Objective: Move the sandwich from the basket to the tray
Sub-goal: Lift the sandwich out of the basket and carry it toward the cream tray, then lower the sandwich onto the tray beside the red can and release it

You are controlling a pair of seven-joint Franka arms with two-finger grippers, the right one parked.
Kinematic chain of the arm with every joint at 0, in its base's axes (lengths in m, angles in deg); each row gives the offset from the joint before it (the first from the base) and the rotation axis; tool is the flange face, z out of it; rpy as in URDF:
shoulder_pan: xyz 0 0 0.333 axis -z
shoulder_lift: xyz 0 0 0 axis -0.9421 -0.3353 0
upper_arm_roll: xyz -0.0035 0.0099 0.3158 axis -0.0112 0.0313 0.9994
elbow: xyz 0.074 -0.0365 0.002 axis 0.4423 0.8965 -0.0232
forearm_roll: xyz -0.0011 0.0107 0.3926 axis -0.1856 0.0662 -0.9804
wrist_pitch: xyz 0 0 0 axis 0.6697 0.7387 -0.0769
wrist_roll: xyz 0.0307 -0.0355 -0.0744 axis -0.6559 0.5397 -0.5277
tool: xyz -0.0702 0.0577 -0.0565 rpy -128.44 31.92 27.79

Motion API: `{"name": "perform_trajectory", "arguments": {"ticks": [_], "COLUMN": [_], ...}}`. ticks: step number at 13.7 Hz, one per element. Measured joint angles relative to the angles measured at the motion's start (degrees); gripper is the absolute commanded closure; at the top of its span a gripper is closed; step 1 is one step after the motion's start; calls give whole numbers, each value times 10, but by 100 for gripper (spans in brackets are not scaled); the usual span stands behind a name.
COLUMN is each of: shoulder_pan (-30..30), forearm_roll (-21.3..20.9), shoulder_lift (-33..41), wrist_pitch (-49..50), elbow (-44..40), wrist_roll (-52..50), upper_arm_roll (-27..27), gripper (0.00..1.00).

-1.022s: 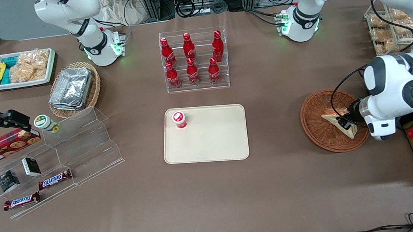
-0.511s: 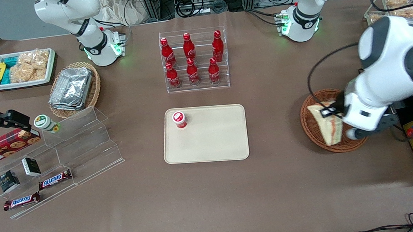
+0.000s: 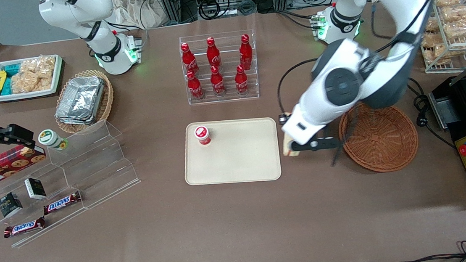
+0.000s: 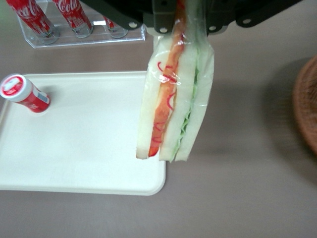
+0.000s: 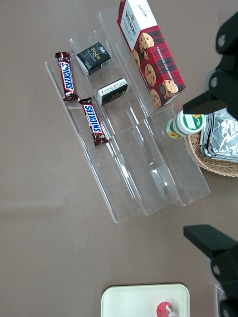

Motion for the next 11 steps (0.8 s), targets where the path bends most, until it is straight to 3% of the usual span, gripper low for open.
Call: {"name": "perform_trajectory", "arguments": {"ticks": [4,7,8,9,10,11], "shoulder_pan": [66,68,67,67,67,67], "forearm_roll": [-128,-154,-155,-155,-155,-155], "shoulder_lift": [-113,-156,-164,-169,-173,-175], "wrist_pitch": [-89,-123,-131,-133,-133,-133], "elbow": [1,-2,-3,-4,-4,-4], "wrist_roll": [-149,-183,-183,-183,-183,-183], "upper_arm_roll": [1,2,3,3,3,3], "gripper": [100,100,75,28,20,0]}}
